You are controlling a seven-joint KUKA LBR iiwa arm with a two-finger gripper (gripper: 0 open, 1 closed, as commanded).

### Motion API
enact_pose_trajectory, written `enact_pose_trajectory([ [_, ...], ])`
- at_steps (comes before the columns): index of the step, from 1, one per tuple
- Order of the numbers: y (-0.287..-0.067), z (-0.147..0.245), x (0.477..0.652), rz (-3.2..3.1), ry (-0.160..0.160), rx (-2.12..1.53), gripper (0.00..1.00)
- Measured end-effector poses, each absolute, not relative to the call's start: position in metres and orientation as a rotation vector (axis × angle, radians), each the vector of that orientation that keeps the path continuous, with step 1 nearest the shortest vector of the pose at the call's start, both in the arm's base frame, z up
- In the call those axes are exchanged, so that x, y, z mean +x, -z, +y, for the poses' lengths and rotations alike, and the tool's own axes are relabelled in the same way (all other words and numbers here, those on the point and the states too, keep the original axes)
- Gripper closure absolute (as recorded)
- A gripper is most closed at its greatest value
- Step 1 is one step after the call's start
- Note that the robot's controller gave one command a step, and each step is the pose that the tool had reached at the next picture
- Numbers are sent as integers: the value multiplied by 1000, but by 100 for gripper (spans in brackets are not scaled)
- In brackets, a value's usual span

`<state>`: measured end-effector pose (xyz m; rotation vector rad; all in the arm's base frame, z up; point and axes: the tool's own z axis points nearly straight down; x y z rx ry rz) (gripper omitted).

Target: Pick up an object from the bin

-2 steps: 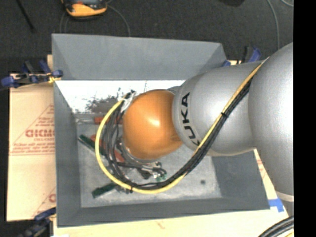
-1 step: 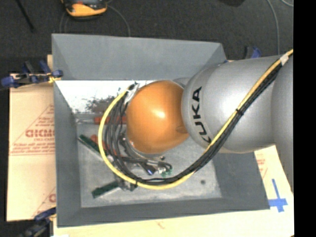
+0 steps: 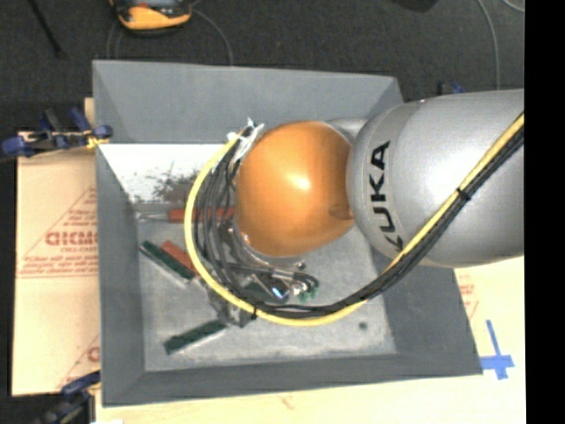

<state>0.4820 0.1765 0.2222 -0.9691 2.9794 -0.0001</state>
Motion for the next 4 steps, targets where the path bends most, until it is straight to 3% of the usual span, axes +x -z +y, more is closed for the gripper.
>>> enact_pose_trajectory([
  [1,-215,175,486,3006,-3,-901,100],
  [2,-169,153,492,2988,-3,-945,100],
  [3,-108,141,491,2994,-3,-952,0],
  [4,-112,142,491,2992,-4,-945,0],
])
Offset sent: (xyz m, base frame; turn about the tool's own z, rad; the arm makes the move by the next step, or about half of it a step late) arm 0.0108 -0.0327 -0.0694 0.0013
